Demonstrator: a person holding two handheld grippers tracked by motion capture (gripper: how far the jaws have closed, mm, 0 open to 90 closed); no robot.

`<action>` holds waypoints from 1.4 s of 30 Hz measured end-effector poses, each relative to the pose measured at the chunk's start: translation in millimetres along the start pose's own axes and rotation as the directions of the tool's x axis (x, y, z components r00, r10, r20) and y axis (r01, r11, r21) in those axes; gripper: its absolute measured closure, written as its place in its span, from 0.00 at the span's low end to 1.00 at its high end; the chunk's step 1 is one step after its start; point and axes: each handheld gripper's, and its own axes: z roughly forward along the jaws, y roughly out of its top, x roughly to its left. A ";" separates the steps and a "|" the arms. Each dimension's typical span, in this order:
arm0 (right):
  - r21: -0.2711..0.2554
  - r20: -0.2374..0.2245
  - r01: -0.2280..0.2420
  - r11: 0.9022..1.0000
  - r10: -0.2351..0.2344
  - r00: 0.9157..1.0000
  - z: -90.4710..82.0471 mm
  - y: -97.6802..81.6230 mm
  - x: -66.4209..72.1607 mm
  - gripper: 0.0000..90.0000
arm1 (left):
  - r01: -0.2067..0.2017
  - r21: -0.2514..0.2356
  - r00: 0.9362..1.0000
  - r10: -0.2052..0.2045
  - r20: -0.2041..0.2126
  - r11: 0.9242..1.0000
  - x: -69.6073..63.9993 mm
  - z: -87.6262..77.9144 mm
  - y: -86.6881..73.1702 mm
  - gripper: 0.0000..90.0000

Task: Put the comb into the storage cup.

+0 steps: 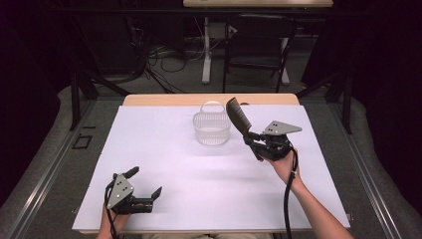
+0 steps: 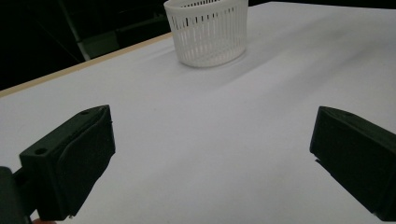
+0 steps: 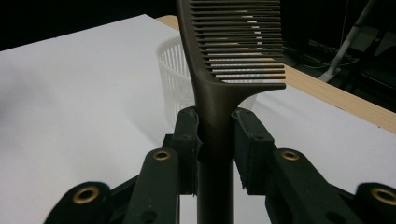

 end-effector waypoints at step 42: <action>-0.044 -0.020 -0.020 0.999 0.019 1.000 20.3 25.0 -5.4 0.80 | 0.006 -0.004 1.000 -0.006 0.000 1.000 1.1 0.1 -0.4 0.00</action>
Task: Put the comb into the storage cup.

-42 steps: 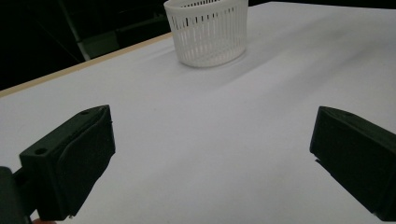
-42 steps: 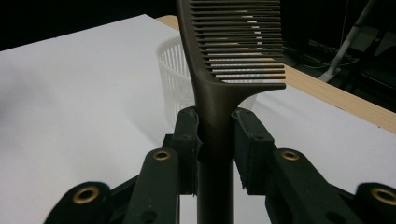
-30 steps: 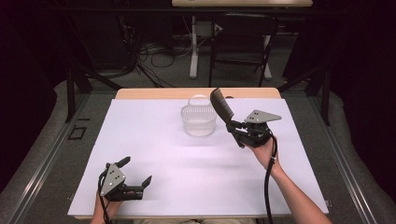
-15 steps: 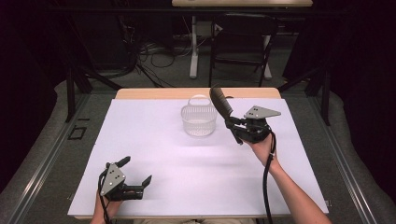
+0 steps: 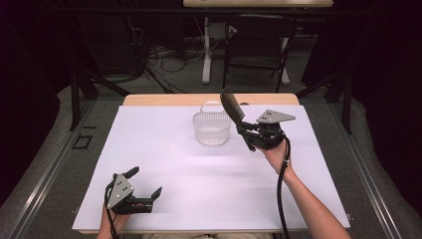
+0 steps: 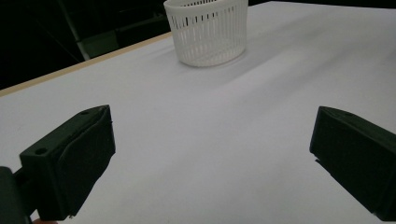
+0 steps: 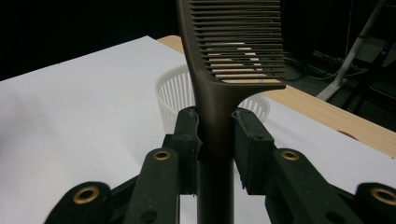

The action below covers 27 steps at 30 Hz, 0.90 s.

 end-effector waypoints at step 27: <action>-0.029 0.004 0.004 1.000 -0.004 1.000 18.2 17.1 -3.7 0.80 | 0.002 0.000 1.000 -0.002 0.001 1.000 0.4 -1.4 0.0 0.00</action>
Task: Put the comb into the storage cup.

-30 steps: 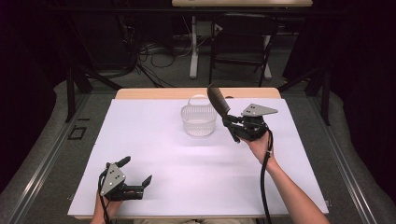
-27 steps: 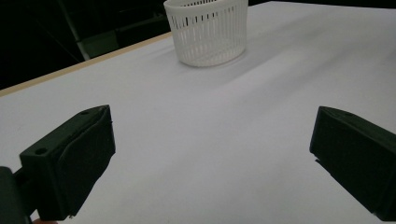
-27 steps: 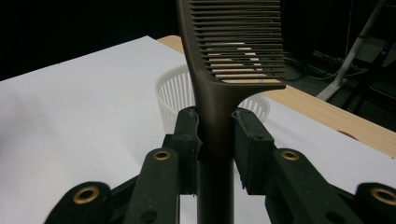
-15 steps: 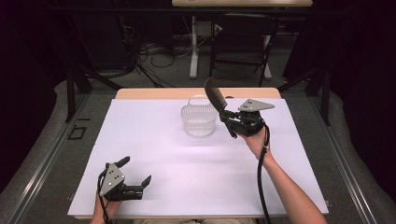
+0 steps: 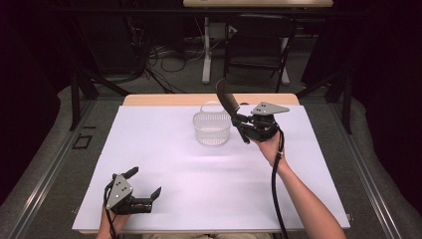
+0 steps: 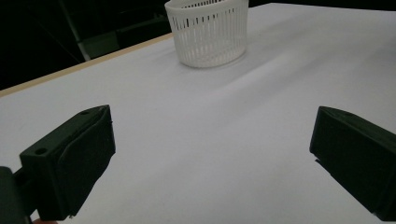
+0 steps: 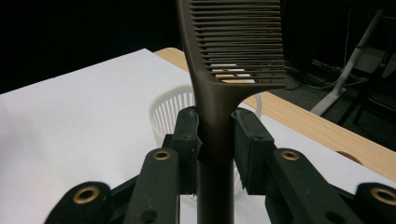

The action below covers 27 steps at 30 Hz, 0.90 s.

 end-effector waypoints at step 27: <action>-0.024 0.005 0.009 1.000 -0.009 1.000 13.1 10.3 -5.6 0.80 | 0.002 0.000 1.000 -0.002 0.003 1.000 -0.7 1.2 0.0 0.00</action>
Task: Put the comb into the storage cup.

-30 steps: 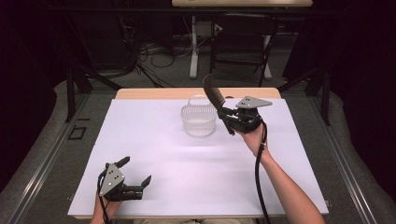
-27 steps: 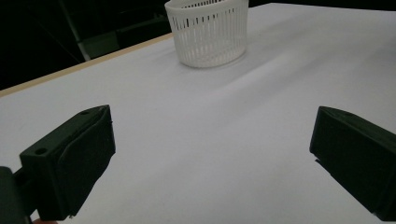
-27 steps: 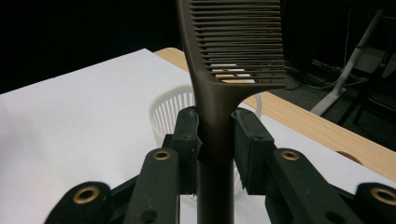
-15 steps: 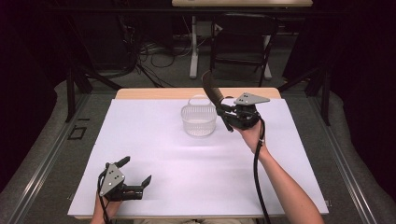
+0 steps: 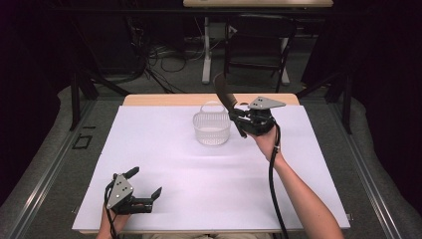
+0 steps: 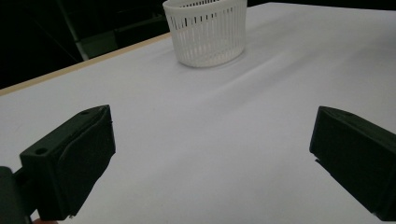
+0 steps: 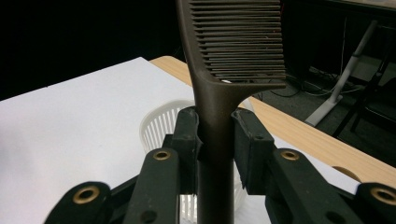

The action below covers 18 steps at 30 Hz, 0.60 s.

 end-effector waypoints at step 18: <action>-0.016 0.001 0.020 1.000 -0.020 1.000 7.2 5.7 -1.8 0.80 | -0.003 0.003 1.000 0.003 -0.003 1.000 0.4 0.4 -0.2 0.01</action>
